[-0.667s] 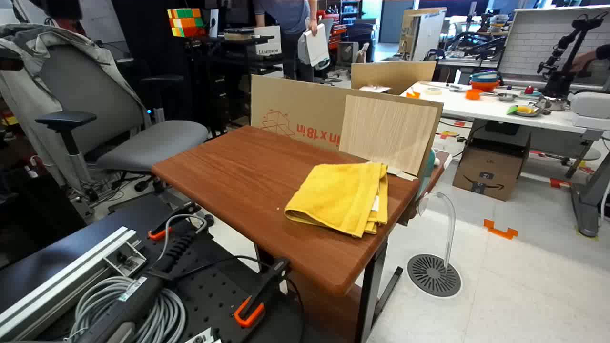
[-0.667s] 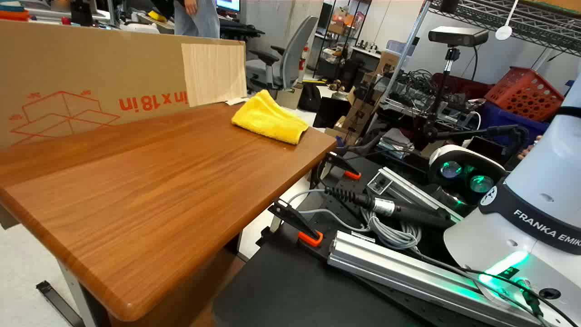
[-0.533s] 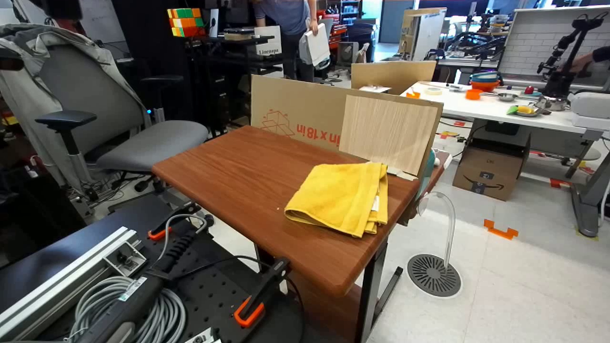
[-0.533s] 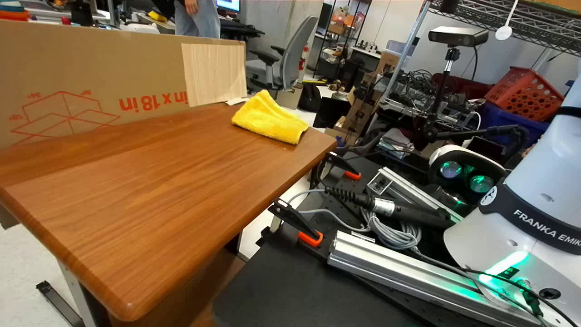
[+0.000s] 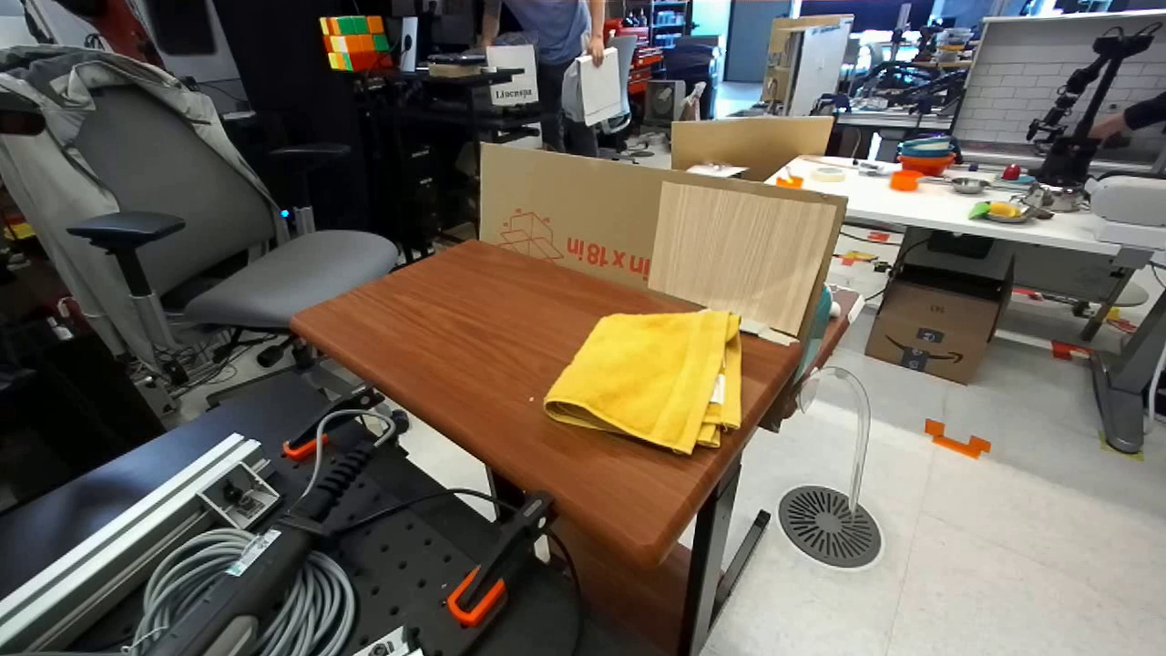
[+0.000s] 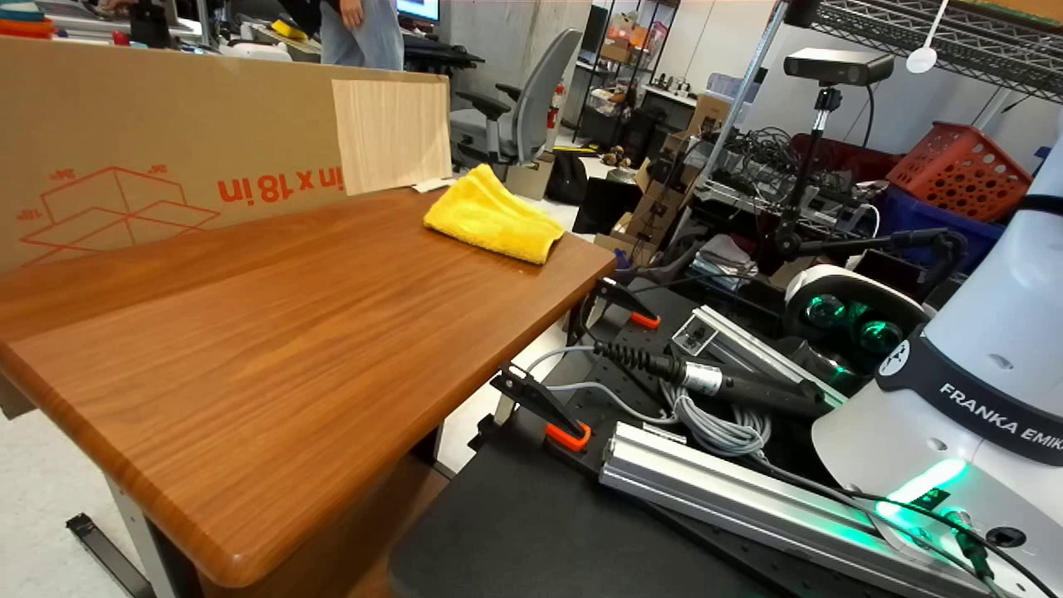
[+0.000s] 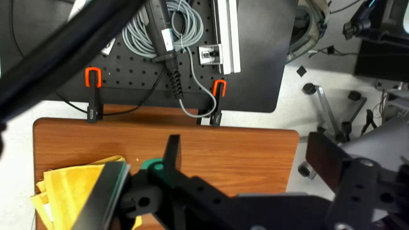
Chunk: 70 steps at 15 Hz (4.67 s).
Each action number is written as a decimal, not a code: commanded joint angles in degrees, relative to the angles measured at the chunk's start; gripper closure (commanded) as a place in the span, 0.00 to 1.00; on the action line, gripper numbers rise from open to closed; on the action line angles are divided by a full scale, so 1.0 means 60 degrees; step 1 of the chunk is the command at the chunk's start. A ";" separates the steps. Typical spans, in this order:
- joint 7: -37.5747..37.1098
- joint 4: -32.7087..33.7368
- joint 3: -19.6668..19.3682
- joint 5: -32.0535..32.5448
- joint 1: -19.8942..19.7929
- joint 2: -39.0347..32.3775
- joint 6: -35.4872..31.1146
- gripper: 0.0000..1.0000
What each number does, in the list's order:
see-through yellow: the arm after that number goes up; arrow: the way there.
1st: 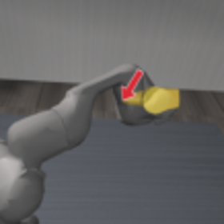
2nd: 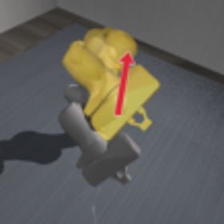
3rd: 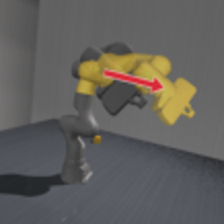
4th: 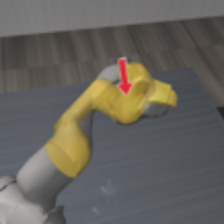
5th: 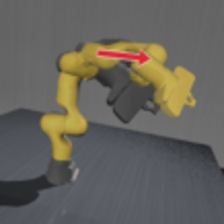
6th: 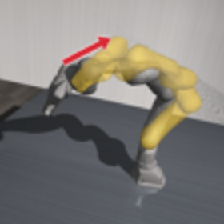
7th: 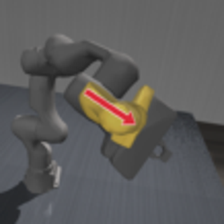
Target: Wipe the table with the yellow towel
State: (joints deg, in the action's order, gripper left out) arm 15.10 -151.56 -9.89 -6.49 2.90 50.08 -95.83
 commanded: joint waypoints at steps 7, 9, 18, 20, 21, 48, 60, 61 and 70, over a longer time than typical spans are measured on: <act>-0.1190 -0.0261 -0.0459 -0.0124 -0.1498 -0.4785 -0.7123 0.00; -0.1832 0.0085 -0.0327 -0.0116 -0.1683 -0.5815 -0.7493 0.00; -0.2254 0.0211 -0.0164 -0.0752 -0.1441 -0.6702 -0.8667 0.00; -0.2735 0.0418 -0.0049 -0.0964 -0.1378 -0.7521 -0.9637 0.00; -0.2945 0.0583 0.0010 -0.1056 -0.1354 -0.7996 -1.0029 0.00; -0.3607 -0.0036 0.0914 0.1714 0.0179 -1.0996 -1.1173 0.00; -0.5752 0.5432 0.0612 0.0625 -0.0244 -1.3829 -0.8145 0.00; -0.6031 0.5832 0.0544 0.0629 -0.0210 -1.4161 -0.8018 0.00; -0.6886 0.6813 0.0937 0.0690 0.0818 -1.4723 -0.7598 0.00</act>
State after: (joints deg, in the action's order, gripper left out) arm -25.34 -112.95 -5.36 -1.80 5.85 -36.12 -142.84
